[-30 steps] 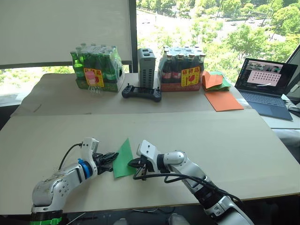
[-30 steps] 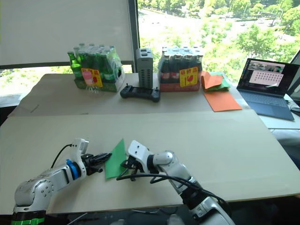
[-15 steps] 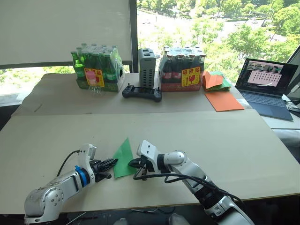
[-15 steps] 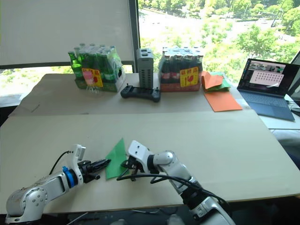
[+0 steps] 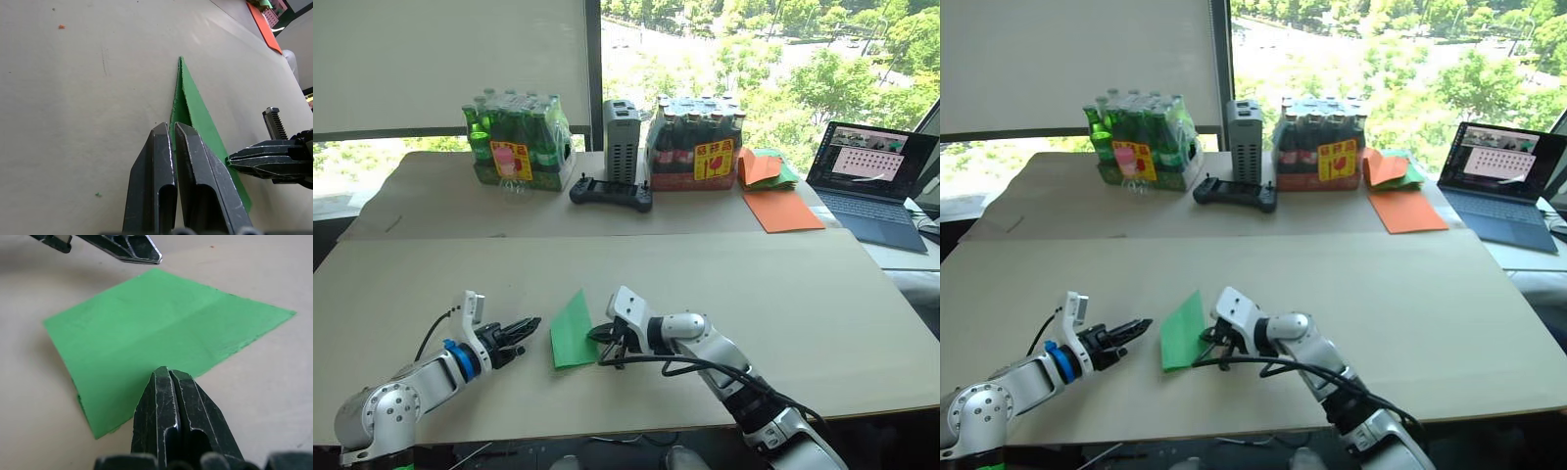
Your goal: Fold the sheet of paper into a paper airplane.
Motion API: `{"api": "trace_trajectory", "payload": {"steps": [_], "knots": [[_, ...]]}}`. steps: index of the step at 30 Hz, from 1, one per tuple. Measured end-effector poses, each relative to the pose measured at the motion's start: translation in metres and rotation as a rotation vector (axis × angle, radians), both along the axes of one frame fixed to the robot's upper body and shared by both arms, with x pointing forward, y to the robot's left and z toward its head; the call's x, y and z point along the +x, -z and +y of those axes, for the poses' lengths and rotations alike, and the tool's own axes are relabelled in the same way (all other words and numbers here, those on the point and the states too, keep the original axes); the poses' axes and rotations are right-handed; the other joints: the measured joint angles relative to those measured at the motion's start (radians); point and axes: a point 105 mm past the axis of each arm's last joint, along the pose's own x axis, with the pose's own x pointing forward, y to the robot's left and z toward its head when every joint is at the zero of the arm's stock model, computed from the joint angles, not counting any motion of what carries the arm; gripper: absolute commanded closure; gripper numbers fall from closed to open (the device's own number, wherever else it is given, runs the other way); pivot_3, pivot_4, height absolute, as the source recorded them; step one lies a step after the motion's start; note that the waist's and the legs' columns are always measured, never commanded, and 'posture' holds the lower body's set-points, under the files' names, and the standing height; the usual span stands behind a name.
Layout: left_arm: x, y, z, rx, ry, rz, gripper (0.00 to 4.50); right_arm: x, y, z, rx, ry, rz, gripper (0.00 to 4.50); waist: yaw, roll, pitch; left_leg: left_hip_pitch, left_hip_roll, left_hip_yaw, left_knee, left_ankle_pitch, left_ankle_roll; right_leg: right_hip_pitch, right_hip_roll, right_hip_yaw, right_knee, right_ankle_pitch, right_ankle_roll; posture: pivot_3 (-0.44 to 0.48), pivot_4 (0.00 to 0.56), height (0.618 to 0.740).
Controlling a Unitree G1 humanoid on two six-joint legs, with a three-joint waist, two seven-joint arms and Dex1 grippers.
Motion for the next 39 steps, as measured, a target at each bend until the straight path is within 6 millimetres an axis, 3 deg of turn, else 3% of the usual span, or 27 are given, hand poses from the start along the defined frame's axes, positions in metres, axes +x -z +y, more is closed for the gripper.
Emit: {"api": "trace_trajectory", "payload": {"steps": [5, 11, 18, 27, 39], "knots": [[0.000, 0.000, -0.001, -0.020, 0.007, 0.003, 4.26, 0.004, -0.035, 0.005, 0.134, 0.018, -0.049, 4.50, -0.002, 0.000, 0.000, 0.000, 0.000, 0.000, 0.000, 0.000, 0.000, -0.001, 0.000, 0.000, 0.000, 0.000, 0.000, 0.000, 0.150, 0.727], [0.003, -0.006, -0.004, -0.076, 0.034, -0.009, 4.26, 0.007, -0.038, 0.001, 0.137, 0.039, -0.052, 4.50, 0.002, 0.000, 0.000, -0.001, 0.000, 0.000, 0.000, 0.000, 0.000, -0.001, 0.000, 0.000, 0.000, 0.000, 0.000, 0.000, 0.150, 0.727], [0.008, -0.026, -0.002, -0.095, 0.124, -0.017, 2.11, 0.009, -0.035, -0.006, 0.122, 0.061, -0.052, 4.50, -0.005, 0.000, 0.000, -0.001, 0.000, 0.000, 0.000, 0.000, 0.000, -0.001, 0.000, -0.001, 0.000, 0.000, 0.000, 0.000, 0.150, 0.727], [0.004, -0.025, -0.011, -0.134, 0.257, 0.055, 2.11, 0.010, -0.035, -0.006, 0.121, 0.065, -0.054, 4.50, -0.001, 0.000, 0.000, -0.002, 0.000, -0.001, 0.000, 0.000, 0.000, -0.001, 0.000, -0.001, 0.000, 0.000, 0.000, 0.000, 0.150, 0.727], [0.033, -0.024, -0.022, -0.164, 0.335, 0.122, 2.11, 0.008, -0.037, -0.008, 0.118, 0.070, -0.062, 4.50, -0.002, 0.000, 0.001, -0.002, 0.000, -0.001, 0.000, 0.000, 0.000, -0.001, 0.000, -0.001, 0.000, 0.000, 0.000, 0.000, 0.150, 0.727]]}}
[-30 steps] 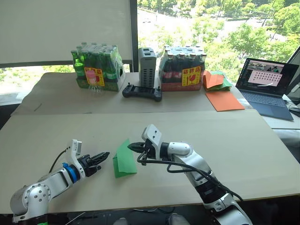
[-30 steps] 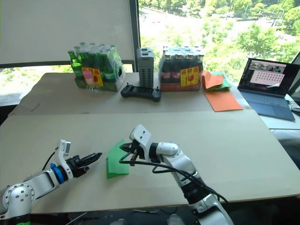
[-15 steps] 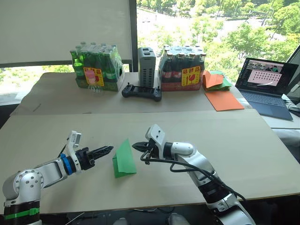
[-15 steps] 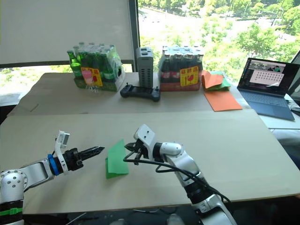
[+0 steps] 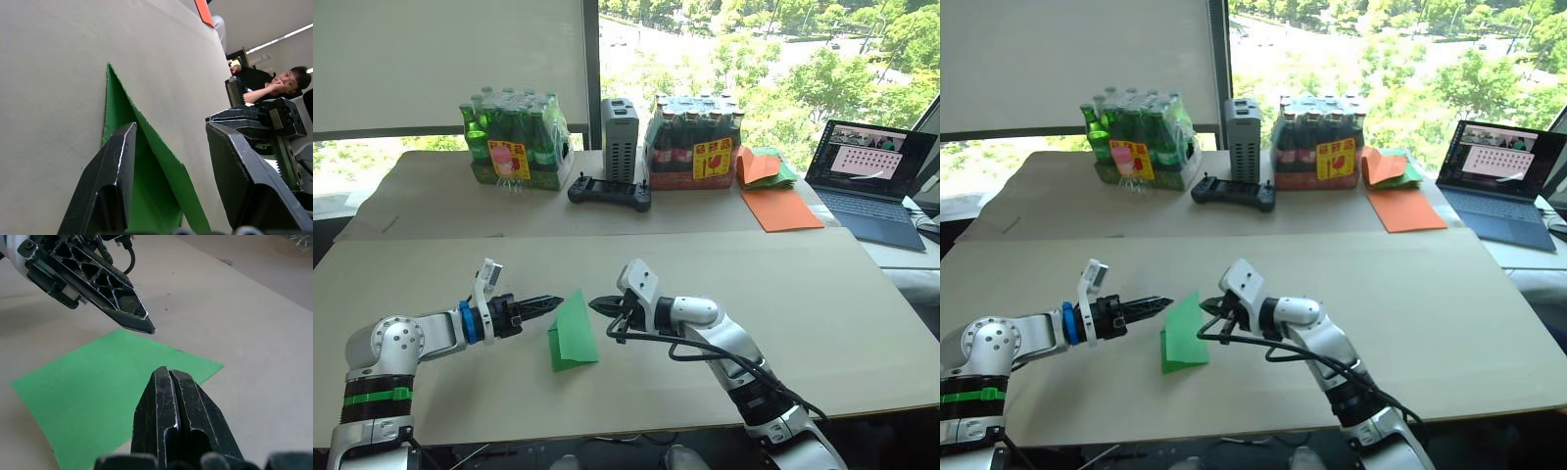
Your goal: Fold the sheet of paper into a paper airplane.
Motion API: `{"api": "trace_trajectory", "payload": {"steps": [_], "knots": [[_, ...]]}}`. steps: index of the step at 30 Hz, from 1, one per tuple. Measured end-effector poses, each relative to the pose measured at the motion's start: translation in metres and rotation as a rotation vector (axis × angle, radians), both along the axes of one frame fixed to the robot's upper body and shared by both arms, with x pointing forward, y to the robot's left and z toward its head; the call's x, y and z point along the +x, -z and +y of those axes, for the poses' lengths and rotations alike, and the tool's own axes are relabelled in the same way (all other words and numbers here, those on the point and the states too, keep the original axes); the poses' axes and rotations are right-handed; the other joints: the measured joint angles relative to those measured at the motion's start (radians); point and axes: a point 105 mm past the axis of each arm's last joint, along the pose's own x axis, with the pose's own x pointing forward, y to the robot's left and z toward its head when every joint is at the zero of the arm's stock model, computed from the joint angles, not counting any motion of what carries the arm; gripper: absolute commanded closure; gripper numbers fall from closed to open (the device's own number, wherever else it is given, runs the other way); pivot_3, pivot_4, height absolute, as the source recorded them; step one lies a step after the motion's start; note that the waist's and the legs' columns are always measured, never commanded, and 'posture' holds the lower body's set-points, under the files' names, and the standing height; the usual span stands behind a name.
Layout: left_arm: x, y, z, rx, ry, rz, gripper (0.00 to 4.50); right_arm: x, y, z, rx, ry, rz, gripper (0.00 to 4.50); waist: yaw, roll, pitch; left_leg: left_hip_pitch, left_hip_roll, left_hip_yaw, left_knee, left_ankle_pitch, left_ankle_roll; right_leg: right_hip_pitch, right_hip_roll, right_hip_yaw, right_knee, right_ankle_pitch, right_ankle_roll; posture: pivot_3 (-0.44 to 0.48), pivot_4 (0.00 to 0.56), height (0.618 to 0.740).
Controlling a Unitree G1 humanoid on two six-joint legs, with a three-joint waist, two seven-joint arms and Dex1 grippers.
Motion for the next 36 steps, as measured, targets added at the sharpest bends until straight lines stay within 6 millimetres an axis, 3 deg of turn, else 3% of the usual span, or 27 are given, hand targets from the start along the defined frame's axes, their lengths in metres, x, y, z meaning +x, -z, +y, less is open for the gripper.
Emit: {"api": "trace_trajectory", "payload": {"steps": [12, 20, 28, 36], "knots": [[0.007, 0.014, -0.014, 0.029, 0.060, 0.036, 2.11, -0.003, 0.001, -0.004, -0.003, 0.028, 0.007, 4.50, 0.003, 0.000, 0.000, 0.000, 0.000, 0.000, 0.000, 0.000, 0.000, 0.000, 0.000, 0.000, 0.000, 0.000, 0.000, 0.000, 0.150, 0.727], [0.018, 0.017, -0.018, 0.003, 0.010, 0.041, 4.46, -0.003, 0.001, -0.005, -0.002, 0.039, 0.002, 4.50, 0.000, 0.000, 0.000, -0.001, 0.000, 0.000, 0.000, 0.000, 0.000, 0.000, 0.000, 0.000, 0.000, 0.000, 0.000, 0.000, 0.150, 0.727], [0.013, 0.012, -0.027, -0.031, -0.011, 0.037, 4.46, -0.003, 0.000, -0.005, 0.000, 0.039, 0.002, 4.50, 0.002, 0.000, 0.000, -0.001, 0.000, -0.001, 0.000, 0.000, 0.000, 0.000, 0.000, 0.000, 0.000, 0.000, 0.000, 0.000, 0.150, 0.727], [0.031, 0.012, -0.024, -0.074, -0.264, 0.018, 4.46, -0.003, -0.001, -0.004, 0.005, 0.038, 0.001, 4.50, 0.003, 0.000, 0.000, -0.001, -0.001, -0.001, 0.000, 0.000, 0.000, 0.000, -0.001, 0.000, 0.000, 0.000, 0.000, 0.000, 0.150, 0.727]]}}
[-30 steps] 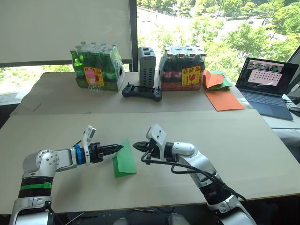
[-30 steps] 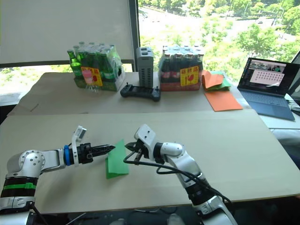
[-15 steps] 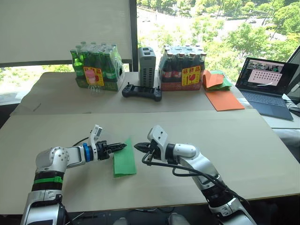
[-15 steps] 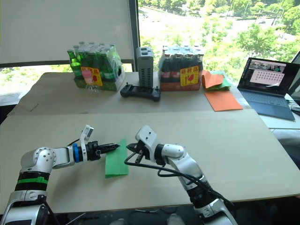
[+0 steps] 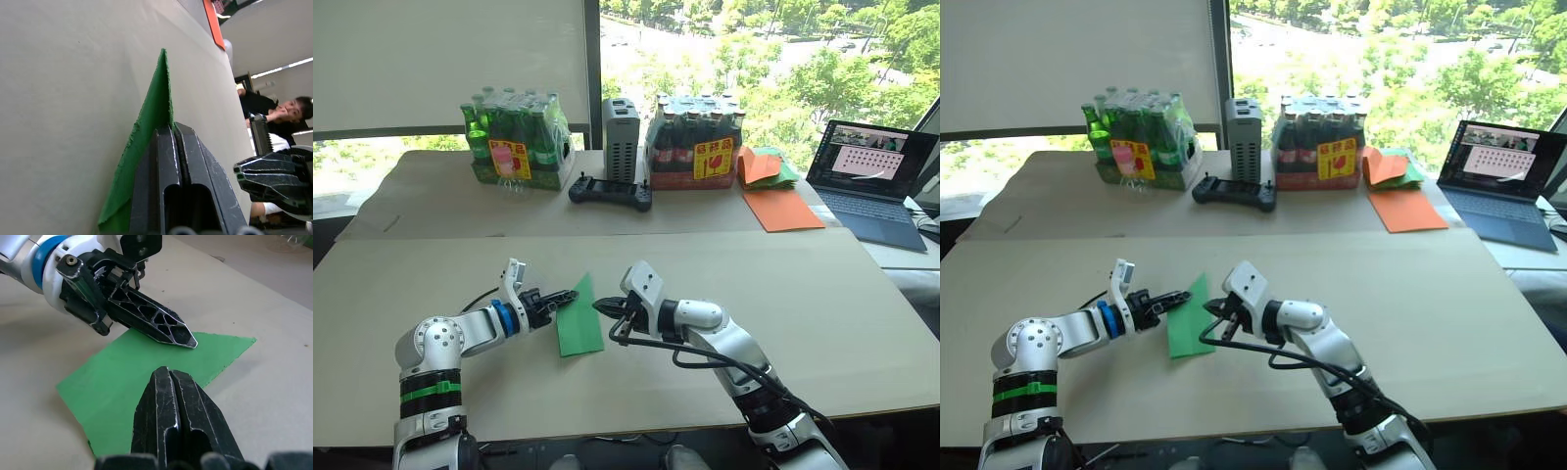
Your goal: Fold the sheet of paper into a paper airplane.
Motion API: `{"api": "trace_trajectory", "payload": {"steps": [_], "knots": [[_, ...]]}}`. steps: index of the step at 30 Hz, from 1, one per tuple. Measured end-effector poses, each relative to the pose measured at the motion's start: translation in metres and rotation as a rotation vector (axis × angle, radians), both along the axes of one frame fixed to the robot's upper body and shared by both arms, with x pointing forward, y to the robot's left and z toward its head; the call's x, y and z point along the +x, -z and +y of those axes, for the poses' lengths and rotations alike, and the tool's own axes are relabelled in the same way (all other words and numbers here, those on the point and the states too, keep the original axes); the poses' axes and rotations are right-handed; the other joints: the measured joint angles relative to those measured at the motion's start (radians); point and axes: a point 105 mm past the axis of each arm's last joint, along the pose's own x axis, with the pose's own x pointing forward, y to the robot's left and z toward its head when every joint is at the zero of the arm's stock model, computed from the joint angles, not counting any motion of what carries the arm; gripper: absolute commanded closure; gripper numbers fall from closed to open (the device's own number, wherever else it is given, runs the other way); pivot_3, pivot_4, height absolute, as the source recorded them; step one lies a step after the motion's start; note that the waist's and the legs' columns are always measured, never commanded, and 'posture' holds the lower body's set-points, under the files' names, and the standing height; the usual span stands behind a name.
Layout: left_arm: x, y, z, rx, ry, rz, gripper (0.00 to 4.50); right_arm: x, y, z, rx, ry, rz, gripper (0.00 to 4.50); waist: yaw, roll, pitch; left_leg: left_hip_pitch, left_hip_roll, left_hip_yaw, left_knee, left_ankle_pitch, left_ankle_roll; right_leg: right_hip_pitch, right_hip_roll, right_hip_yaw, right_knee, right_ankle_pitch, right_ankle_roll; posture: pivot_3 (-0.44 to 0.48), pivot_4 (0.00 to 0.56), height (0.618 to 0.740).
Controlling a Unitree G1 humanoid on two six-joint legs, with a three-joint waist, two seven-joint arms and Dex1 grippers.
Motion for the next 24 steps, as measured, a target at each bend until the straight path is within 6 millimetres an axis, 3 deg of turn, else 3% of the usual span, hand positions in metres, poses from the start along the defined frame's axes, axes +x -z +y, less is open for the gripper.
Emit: {"api": "trace_trajectory", "payload": {"steps": [10, 17, 20, 24], "knots": [[0.008, -0.005, -0.005, -0.202, -0.334, 0.021, 4.46, 0.000, -0.001, 0.001, 0.007, 0.001, -0.001, 4.50, 0.003, -0.001, 0.000, 0.000, -0.001, 0.000, 0.000, 0.000, 0.000, 0.000, -0.001, 0.000, -0.001, 0.000, 0.000, 0.000, 0.150, 0.727], [0.008, 0.004, 0.015, -0.300, -0.589, 0.106, 4.46, 0.002, -0.001, 0.003, 0.010, 0.004, 0.002, 4.50, 0.003, -0.001, 0.000, 0.000, -0.001, 0.000, 0.000, 0.000, 0.000, 0.001, -0.001, 0.000, -0.001, 0.000, 0.000, 0.000, 0.150, 0.727], [0.004, 0.008, 0.019, -0.299, -0.629, 0.129, 3.70, 0.002, -0.002, 0.004, 0.017, 0.004, 0.001, 4.50, 0.001, -0.001, 0.000, 0.001, -0.001, 0.000, 0.000, 0.000, 0.000, 0.001, 0.000, 0.001, -0.001, 0.000, 0.000, 0.000, 0.150, 0.727], [0.000, 0.013, 0.021, -0.316, -0.658, 0.153, 2.32, 0.002, -0.002, 0.005, 0.021, 0.005, 0.002, 4.50, 0.002, -0.001, 0.000, 0.001, -0.001, 0.000, 0.000, 0.000, 0.000, 0.001, 0.000, 0.000, -0.001, 0.000, 0.000, 0.000, 0.150, 0.727]]}}
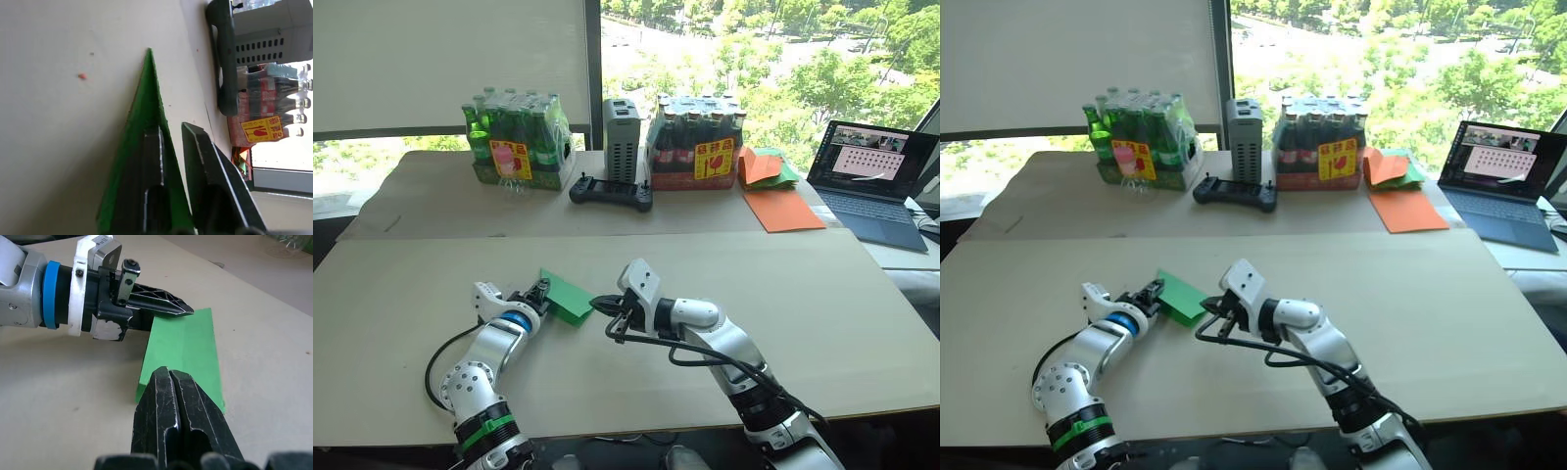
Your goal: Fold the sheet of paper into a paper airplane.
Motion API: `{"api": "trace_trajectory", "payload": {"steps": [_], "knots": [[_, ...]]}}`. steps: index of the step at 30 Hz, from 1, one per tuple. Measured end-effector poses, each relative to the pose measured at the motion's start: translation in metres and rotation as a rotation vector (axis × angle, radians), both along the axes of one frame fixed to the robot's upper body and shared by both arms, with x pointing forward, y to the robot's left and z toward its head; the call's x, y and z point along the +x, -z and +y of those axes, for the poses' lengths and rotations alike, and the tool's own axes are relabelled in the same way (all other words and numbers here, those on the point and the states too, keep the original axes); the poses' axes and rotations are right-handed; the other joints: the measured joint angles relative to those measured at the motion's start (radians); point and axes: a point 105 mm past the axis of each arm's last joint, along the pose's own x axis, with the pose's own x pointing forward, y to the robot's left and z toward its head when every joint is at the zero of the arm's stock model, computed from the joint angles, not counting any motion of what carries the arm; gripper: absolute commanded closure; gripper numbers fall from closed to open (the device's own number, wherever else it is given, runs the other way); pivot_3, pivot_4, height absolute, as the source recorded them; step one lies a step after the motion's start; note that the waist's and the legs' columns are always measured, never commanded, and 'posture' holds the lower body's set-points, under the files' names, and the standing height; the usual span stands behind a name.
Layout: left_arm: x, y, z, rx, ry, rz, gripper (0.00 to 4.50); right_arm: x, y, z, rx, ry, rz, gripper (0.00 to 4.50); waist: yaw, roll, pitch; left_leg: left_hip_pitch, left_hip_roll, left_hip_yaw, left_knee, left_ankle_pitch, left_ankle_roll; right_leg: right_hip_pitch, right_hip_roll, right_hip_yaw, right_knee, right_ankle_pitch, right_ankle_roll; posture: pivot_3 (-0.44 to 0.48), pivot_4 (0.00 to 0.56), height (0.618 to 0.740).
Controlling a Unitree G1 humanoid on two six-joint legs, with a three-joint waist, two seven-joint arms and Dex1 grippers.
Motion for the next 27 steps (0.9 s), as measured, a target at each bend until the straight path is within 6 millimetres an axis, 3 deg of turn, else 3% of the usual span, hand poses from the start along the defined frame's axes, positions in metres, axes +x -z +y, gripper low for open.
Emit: {"api": "trace_trajectory", "payload": {"steps": [2, 8, 13, 18, 24, 27], "knots": [[0.001, -0.003, -0.001, -0.004, 0.005, -0.010, 1.65, 0.000, 0.000, 0.001, 0.004, -0.002, 0.001, 4.50, 0.001, 0.000, 0.000, 0.001, 0.000, 0.000, 0.000, 0.000, 0.000, 0.001, 0.000, 0.000, 0.000, 0.000, 0.000, 0.000, 0.150, 0.727], [-0.005, -0.005, 0.005, 0.010, 0.030, -0.016, 1.65, 0.001, 0.000, 0.001, 0.009, -0.002, -0.008, 4.50, -0.003, 0.000, 0.000, 0.001, 0.000, 0.000, 0.000, 0.000, 0.000, 0.000, 0.001, 0.000, 0.000, 0.000, 0.000, 0.000, 0.150, 0.727], [-0.023, -0.004, 0.015, 0.075, 0.127, -0.025, 1.65, 0.000, -0.009, 0.001, 0.026, -0.025, -0.098, 4.50, -0.005, 0.000, 0.000, 0.001, 0.001, 0.000, 0.000, 0.000, 0.000, 0.000, 0.001, 0.000, 0.000, 0.000, 0.000, 0.000, 0.150, 0.727], [-0.050, -0.005, 0.032, 0.207, 0.266, -0.034, 1.62, -0.001, -0.012, 0.000, 0.027, -0.049, -0.172, 2.90, -0.003, 0.000, 0.000, 0.001, 0.001, -0.001, 0.000, 0.000, 0.000, 0.000, 0.001, 0.000, 0.001, 0.000, 0.000, 0.000, 0.150, 0.727], [-0.069, -0.016, 0.043, 0.362, 0.413, -0.103, 1.62, -0.002, 0.004, 0.003, -0.035, -0.092, -0.226, 0.81, -0.003, 0.000, 0.000, 0.001, 0.001, 0.000, 0.000, 0.000, 0.000, 0.000, 0.001, 0.000, 0.000, -0.001, -0.001, 0.000, 0.150, 0.727], [-0.073, -0.014, 0.046, 0.391, 0.432, -0.110, 1.62, -0.001, 0.011, 0.004, -0.051, -0.101, -0.240, 0.81, -0.002, 0.000, 0.000, 0.001, 0.001, 0.000, 0.000, 0.000, 0.000, 0.000, 0.001, 0.000, 0.000, -0.001, -0.001, 0.000, 0.150, 0.727]]}}
